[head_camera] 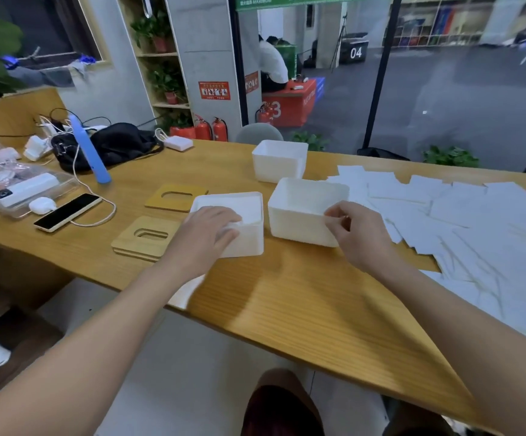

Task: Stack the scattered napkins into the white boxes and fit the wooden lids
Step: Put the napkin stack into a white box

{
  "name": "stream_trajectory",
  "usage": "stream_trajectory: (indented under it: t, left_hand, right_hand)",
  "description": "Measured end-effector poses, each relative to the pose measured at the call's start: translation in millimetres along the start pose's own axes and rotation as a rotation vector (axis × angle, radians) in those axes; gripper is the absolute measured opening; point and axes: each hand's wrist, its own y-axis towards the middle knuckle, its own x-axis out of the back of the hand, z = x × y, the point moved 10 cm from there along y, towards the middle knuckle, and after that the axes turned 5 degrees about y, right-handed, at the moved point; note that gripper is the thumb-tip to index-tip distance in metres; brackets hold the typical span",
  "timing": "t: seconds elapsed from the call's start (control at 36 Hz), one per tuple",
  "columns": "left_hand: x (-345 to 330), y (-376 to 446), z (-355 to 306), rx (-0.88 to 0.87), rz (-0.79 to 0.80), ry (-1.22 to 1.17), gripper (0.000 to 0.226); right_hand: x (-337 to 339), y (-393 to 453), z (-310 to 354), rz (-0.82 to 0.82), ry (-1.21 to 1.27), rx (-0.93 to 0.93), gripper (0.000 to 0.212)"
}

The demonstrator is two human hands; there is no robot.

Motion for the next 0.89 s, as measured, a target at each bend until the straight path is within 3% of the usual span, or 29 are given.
stream_trajectory:
  t: [0.44, 0.56, 0.78, 0.89]
  left_hand:
    - [-31, 106, 0, 0.146, 0.102, -0.302, 0.035]
    - [-37, 127, -16, 0.131, 0.157, -0.353, 0.058]
    - [-41, 148, -29, 0.113, 0.210, -0.419, 0.037]
    - [-44, 155, -30, 0.105, 0.212, -0.333, 0.029]
  right_hand:
    - [22, -59, 9, 0.055, 0.003, 0.106, 0.011]
    - [14, -56, 12, 0.063, 0.024, 0.108, 0.011]
    - [-20, -34, 23, 0.114, 0.092, 0.110, 0.010]
    - [-34, -21, 27, 0.104, 0.115, 0.098, 0.008]
